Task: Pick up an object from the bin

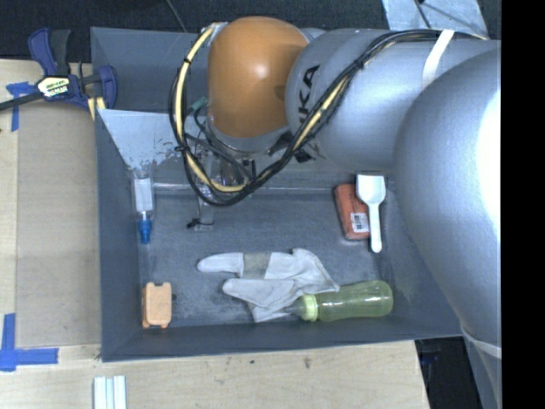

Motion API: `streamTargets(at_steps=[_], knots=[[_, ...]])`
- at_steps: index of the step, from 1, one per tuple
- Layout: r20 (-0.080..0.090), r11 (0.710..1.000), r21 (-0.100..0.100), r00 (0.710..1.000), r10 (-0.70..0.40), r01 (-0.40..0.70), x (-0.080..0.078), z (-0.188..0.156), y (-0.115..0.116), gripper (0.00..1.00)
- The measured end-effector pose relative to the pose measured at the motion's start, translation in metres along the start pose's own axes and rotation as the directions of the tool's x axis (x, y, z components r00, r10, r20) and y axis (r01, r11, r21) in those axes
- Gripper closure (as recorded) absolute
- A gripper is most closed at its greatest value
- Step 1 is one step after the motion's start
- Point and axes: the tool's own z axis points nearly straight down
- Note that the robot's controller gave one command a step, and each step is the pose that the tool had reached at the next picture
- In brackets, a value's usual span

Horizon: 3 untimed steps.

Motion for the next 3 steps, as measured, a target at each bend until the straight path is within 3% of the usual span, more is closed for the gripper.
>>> streamTargets(at_steps=[1,2,3], knots=[[0.008,1.0,-0.002,1.0,0.003,-0.003,-0.002,-0.005,-0.001,0.0],[0.013,0.997,-0.001,0.997,-0.081,0.081,0.017,0.035,-0.027,0.0],[0.009,0.994,0.0,0.994,-0.106,0.106,0.032,0.092,-0.073,1.0]])
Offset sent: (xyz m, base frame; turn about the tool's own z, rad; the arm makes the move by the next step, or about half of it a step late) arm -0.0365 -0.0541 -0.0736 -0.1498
